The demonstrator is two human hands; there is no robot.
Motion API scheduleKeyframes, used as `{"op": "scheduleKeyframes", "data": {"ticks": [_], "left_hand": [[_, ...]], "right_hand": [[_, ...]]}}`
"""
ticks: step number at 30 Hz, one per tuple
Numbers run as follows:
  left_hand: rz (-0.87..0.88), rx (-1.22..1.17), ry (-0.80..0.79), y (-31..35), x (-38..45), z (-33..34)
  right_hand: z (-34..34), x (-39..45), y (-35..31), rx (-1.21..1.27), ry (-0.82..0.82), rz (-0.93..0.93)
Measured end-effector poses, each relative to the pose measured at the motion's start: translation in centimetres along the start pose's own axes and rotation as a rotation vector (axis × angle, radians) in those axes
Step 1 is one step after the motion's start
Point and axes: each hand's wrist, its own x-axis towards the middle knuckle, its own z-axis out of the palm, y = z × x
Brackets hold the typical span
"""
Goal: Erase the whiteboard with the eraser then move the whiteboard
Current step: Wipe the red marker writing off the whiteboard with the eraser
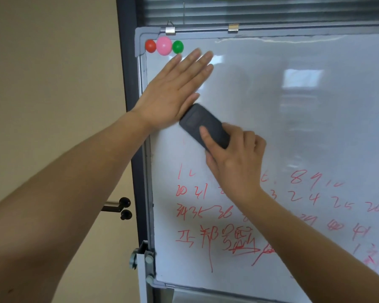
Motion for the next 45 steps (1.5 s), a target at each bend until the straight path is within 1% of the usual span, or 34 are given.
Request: {"op": "scheduleKeyframes", "data": {"ticks": [3, 7, 10, 13, 15, 19, 22, 24, 27, 29, 31, 36, 40, 45], "left_hand": [[0.007, 0.007, -0.019, 0.0, 0.1, 0.0], [-0.01, 0.014, -0.031, 0.3, 0.3, 0.2], [-0.017, 0.009, -0.038, 0.4, 0.4, 0.3], [-0.017, 0.0, -0.034, 0.4, 0.2, 0.3], [-0.017, -0.008, -0.032, 0.4, 0.2, 0.4], [-0.007, -0.007, -0.026, 0.2, 0.1, 0.3], [-0.002, -0.013, -0.021, 0.2, 0.2, 0.2], [-0.004, -0.019, -0.016, 0.2, 0.2, 0.2], [-0.009, -0.023, 0.006, 0.4, 0.2, 0.2], [-0.011, -0.015, 0.003, 0.6, 0.3, 0.2], [-0.017, -0.001, -0.008, 0.6, 0.3, 0.3], [-0.038, 0.038, 0.002, 0.8, 0.3, 0.5], [-0.065, 0.053, -0.006, 1.2, 0.4, 0.7], [-0.076, 0.045, 0.027, 1.5, 0.5, 0.9]], "right_hand": [[-0.3, -1.7, -0.9, 0.025, -0.077, -0.185], [-0.9, -4.6, -0.9, 0.08, -0.254, -0.431], [-1.5, -6.4, -0.7, 0.099, -0.316, -0.51], [-1.9, -6.9, -0.3, 0.113, -0.327, -0.559], [-1.8, -5.7, 0.1, 0.093, -0.285, -0.509], [-0.4, -1.2, 1.4, 0.055, -0.087, -0.28], [0.2, 1.0, 2.5, 0.018, 0.007, -0.217], [0.2, 1.2, 2.6, 0.006, 0.023, -0.158], [0.2, 0.6, 1.7, 0.001, 0.034, -0.02], [0.0, 0.0, 0.7, 0.02, 0.001, 0.052], [-0.2, -1.0, -0.4, 0.051, -0.052, 0.08], [-0.5, -5.0, -2.9, 0.085, -0.167, -0.052], [-1.1, -8.1, -3.2, 0.144, -0.247, -0.217], [-1.7, -10.9, -3.0, 0.182, -0.387, -0.369]]}}
